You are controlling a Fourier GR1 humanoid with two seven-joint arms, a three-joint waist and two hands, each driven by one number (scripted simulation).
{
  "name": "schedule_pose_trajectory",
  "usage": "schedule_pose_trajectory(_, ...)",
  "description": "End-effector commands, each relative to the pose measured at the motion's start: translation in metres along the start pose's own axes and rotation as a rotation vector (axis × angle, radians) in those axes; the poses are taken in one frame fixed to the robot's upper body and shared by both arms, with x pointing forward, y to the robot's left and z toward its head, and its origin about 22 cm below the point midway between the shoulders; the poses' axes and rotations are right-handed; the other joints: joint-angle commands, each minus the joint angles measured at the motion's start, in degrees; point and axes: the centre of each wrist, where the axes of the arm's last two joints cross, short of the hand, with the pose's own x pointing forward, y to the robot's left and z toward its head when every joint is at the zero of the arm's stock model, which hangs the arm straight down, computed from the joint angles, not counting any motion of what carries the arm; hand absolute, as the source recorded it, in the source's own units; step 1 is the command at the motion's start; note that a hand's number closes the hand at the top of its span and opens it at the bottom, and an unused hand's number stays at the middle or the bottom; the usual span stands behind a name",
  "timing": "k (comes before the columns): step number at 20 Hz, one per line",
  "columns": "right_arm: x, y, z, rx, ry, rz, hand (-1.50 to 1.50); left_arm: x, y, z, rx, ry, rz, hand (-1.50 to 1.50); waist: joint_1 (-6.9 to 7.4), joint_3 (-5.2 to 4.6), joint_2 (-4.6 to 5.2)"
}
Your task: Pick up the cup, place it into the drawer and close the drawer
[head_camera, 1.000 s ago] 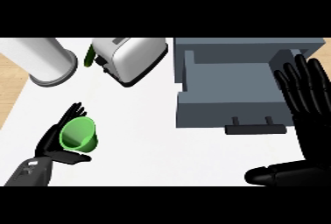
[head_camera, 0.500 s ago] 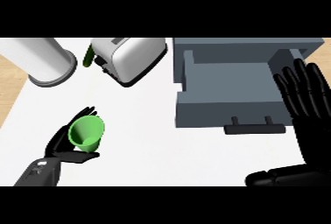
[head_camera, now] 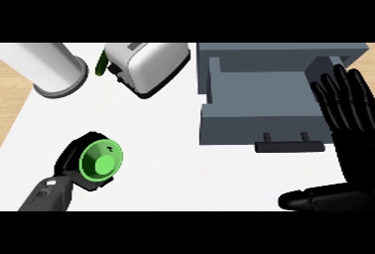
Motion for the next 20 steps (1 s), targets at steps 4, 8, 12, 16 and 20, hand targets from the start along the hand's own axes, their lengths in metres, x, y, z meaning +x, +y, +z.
schedule_pose_trajectory(4, -0.006, -0.011, 0.002, -0.039, -0.006, 0.013, -1.5, -0.013, -0.014, 0.001, 0.268, -0.273, 0.041, 1.5, 0.9, 0.15, -0.18)
schedule_pose_trajectory(8, -0.005, -0.008, 0.007, -0.011, 0.006, -0.001, -1.5, -0.03, -0.039, 0.0, 0.467, -0.35, -0.053, 1.5, 0.71, 0.16, -0.26)
schedule_pose_trajectory(12, 0.006, 0.005, 0.003, -0.035, -0.004, 0.003, -1.5, -0.009, -0.04, -0.026, 0.429, -0.419, -0.025, 1.5, 0.92, 0.19, -0.45)
schedule_pose_trajectory(16, 0.015, -0.021, -0.009, -0.033, 0.005, 0.015, -1.5, 0.006, -0.05, -0.032, 0.308, -0.472, 0.008, 1.5, 1.53, 0.26, -0.61)
schedule_pose_trajectory(20, -0.01, -0.008, 0.008, -0.013, 0.024, 0.027, -1.5, 0.043, -0.07, -0.073, 0.225, -0.464, -0.041, 1.5, 1.27, 0.26, -0.52)
